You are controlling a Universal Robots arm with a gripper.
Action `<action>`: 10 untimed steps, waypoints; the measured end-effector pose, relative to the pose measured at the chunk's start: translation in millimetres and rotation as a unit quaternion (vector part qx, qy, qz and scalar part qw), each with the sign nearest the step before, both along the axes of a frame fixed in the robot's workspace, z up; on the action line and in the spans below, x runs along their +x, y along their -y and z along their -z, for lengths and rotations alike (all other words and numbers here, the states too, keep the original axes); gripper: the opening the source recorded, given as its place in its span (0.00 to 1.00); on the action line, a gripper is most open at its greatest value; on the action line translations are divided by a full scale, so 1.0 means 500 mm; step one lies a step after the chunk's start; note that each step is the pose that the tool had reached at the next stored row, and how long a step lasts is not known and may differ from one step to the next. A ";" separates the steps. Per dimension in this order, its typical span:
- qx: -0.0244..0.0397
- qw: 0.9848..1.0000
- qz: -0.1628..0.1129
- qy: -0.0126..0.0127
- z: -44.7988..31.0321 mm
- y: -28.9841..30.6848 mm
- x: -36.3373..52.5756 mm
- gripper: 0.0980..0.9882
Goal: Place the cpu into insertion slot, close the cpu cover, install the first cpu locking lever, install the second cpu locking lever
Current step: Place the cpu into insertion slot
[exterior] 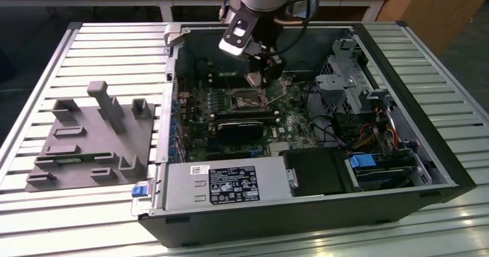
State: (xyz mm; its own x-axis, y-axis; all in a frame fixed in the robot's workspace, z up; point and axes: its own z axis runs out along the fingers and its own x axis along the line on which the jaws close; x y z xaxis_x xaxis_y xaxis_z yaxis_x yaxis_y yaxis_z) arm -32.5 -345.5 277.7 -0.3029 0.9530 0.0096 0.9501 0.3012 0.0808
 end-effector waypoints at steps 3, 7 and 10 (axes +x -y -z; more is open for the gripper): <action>0.000 1.000 0.027 0.000 0.006 0.000 0.000 0.49; 0.000 0.998 0.066 0.000 0.015 0.000 0.000 0.49; 0.000 0.996 0.093 0.000 0.021 0.000 0.000 0.49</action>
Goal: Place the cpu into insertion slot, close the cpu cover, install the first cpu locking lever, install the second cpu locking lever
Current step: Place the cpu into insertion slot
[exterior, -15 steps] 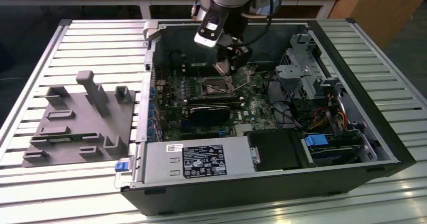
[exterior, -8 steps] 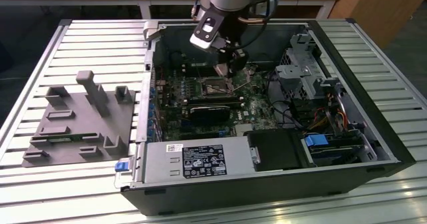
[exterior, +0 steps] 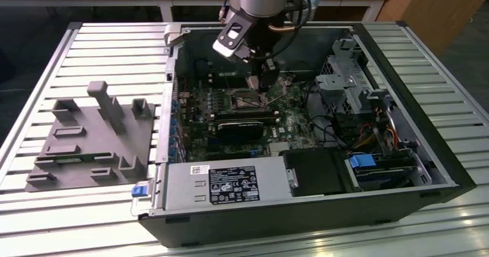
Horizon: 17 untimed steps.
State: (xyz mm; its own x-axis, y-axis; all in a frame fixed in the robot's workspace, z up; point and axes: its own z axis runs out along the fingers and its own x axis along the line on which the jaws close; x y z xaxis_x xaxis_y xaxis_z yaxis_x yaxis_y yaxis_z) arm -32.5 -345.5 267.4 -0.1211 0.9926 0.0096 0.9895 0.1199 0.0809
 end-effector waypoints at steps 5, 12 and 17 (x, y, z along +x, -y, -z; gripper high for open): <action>0.000 0.999 0.044 0.000 0.009 0.000 0.000 0.49; 0.000 0.998 0.059 0.000 0.025 -0.007 -0.008 0.49; 0.000 0.998 0.059 0.000 0.039 -0.016 -0.016 0.49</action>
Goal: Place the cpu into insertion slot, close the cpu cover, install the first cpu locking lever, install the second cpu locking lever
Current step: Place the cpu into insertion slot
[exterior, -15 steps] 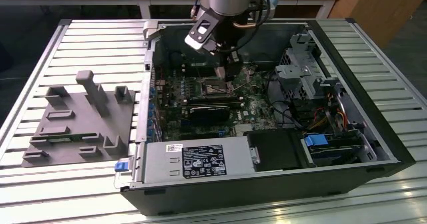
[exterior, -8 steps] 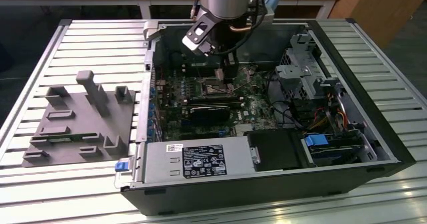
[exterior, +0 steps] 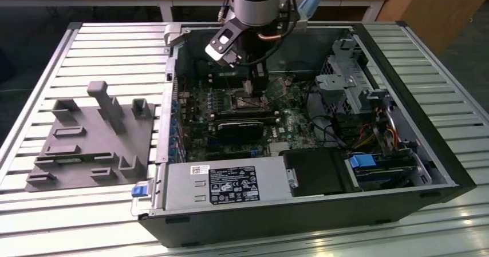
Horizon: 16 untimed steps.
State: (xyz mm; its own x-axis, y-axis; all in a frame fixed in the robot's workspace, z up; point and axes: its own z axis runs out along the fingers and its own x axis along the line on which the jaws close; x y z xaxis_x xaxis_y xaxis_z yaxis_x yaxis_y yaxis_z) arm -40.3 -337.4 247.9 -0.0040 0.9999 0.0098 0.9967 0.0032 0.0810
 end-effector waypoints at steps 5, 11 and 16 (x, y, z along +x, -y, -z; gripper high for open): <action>0.000 1.000 0.000 0.000 0.016 -0.007 -0.003 0.49; 0.000 1.000 -0.001 0.001 0.035 -0.013 -0.009 0.49; 0.000 1.000 -0.002 0.002 0.050 -0.016 -0.014 0.49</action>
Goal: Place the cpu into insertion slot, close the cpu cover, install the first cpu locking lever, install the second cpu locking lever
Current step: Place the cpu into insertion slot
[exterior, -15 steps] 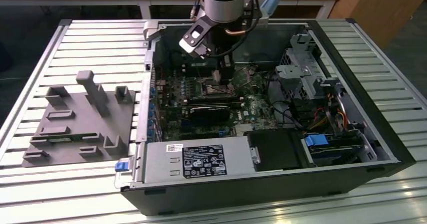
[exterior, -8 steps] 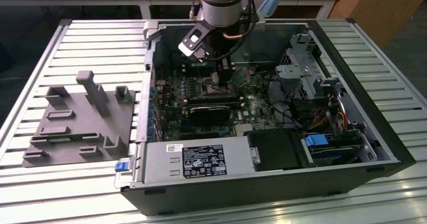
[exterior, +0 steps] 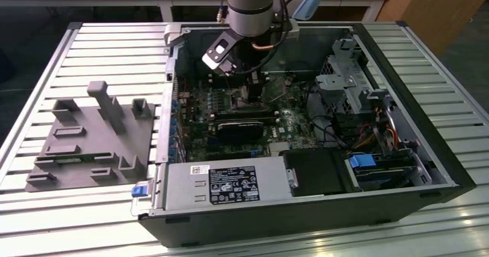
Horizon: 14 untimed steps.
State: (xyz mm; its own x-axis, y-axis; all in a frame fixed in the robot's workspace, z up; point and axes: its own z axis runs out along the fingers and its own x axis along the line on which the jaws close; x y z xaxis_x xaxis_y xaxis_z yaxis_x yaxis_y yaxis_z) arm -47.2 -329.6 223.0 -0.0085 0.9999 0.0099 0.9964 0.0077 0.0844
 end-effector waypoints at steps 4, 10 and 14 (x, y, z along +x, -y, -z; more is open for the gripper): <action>0.000 1.000 -0.001 0.000 0.009 -0.003 -0.004 0.49; 0.000 1.000 -0.001 0.000 0.019 -0.008 -0.006 0.49; 0.000 1.000 -0.001 0.000 0.028 -0.010 -0.008 0.49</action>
